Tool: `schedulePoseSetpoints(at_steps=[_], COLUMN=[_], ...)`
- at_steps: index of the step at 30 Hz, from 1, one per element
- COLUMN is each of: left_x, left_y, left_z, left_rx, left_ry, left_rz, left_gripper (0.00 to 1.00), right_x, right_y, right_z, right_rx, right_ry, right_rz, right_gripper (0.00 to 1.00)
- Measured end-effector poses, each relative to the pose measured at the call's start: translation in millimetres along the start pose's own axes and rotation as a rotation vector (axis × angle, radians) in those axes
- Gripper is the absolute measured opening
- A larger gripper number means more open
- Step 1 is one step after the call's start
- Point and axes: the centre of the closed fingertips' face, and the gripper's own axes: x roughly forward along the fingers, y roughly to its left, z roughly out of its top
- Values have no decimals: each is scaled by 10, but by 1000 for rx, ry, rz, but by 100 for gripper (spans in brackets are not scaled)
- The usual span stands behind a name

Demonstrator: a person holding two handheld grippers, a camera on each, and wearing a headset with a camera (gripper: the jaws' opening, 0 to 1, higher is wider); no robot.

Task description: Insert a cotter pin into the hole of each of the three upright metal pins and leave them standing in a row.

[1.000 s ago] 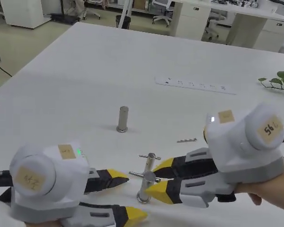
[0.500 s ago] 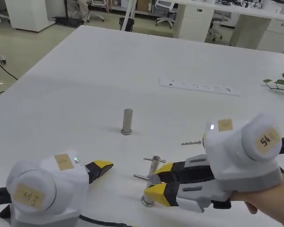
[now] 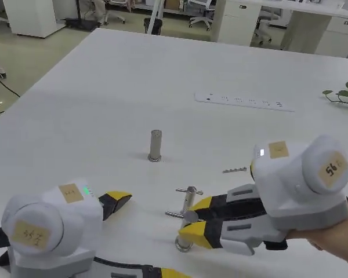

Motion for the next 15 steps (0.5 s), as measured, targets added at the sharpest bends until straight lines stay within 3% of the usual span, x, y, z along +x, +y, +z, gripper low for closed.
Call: schedulePoseSetpoints(at_steps=[6,10,11,13,15], left_x=[-35,-67,-76,-81,-110], left_y=[39,50,60,43,83], left_z=[14,6,6,55,60], left_rx=[-14,-28,-46,-147,-142], left_ry=[-4,-5,-13,-64,-70], left_rz=[10,14,16,0,13], left_gripper=[99,99,99,99,99], right_x=[-216,-388,-418,-482,-535], right_y=[-72,-286,-341,-459,-540], right_z=[-64,-123,-141,-189,-229], right_rx=[-51,-58,-56,-57,-65], right_ry=[-9,-17,-18,-17,-10], right_rz=[44,25,14,-5,-15], right_gripper=[13,13,13,13,13])
